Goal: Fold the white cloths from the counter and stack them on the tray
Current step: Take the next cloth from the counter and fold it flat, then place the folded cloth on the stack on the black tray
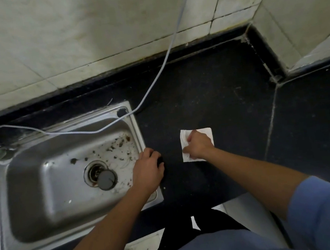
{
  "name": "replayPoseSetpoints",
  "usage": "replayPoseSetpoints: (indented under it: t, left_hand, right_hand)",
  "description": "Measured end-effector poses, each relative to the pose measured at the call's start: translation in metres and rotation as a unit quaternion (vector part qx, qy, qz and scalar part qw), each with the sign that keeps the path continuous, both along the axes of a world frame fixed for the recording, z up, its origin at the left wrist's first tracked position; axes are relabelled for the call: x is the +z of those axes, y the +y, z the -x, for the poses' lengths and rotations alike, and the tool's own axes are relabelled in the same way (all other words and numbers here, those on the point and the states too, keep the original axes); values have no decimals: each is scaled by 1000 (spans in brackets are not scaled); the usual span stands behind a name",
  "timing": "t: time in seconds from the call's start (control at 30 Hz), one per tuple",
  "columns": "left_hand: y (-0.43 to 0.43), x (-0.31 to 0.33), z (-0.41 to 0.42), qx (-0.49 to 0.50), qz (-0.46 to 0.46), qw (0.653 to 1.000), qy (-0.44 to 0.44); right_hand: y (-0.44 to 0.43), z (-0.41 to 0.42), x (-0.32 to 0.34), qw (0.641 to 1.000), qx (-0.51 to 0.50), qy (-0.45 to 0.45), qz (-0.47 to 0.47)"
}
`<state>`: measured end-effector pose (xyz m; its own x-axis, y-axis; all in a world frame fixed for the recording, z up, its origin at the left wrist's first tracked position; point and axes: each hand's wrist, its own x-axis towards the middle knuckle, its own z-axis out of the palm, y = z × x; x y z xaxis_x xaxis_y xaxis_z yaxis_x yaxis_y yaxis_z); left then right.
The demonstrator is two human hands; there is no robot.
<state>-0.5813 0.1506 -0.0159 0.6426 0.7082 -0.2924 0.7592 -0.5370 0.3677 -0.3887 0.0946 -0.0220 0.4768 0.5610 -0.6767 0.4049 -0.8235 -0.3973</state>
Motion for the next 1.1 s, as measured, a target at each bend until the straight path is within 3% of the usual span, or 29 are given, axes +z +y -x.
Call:
replayPoseSetpoints:
  t: [0.17, 0.23, 0.3, 0.43, 0.6, 0.73, 0.87, 1.1]
  left_hand:
    - [-1, 2, -15, -25, -12, 1000, -5]
    - [-4, 5, -33, -73, -24, 997, -11]
    - [-11, 6, -55, -144, -35, 989, -3]
    - [-13, -11, -81, -241, -24, 967, 77]
    - [-1, -26, -72, -278, -17, 951, 134]
    - [-6, -17, -73, -256, -18, 958, 129]
    - [-15, -1, -56, -168, -22, 982, 78]
    - [-32, 8, 11, -36, -58, 996, 64]
  right_hand:
    - [-21, -13, 5, 998, 19, -13, -53]
    - [-40, -25, 7, 978, 102, -145, -112]
    - [-59, -37, 6, 934, 207, -243, -162]
    - [-81, -51, -11, 908, 349, -231, -36]
    - [-90, -57, -19, 896, 380, -229, -2]
    - [-75, -61, -8, 898, 376, -226, -17]
    - [-40, -71, 4, 907, 354, -220, -62]
    - [10, -65, 4, 937, 332, -98, 49]
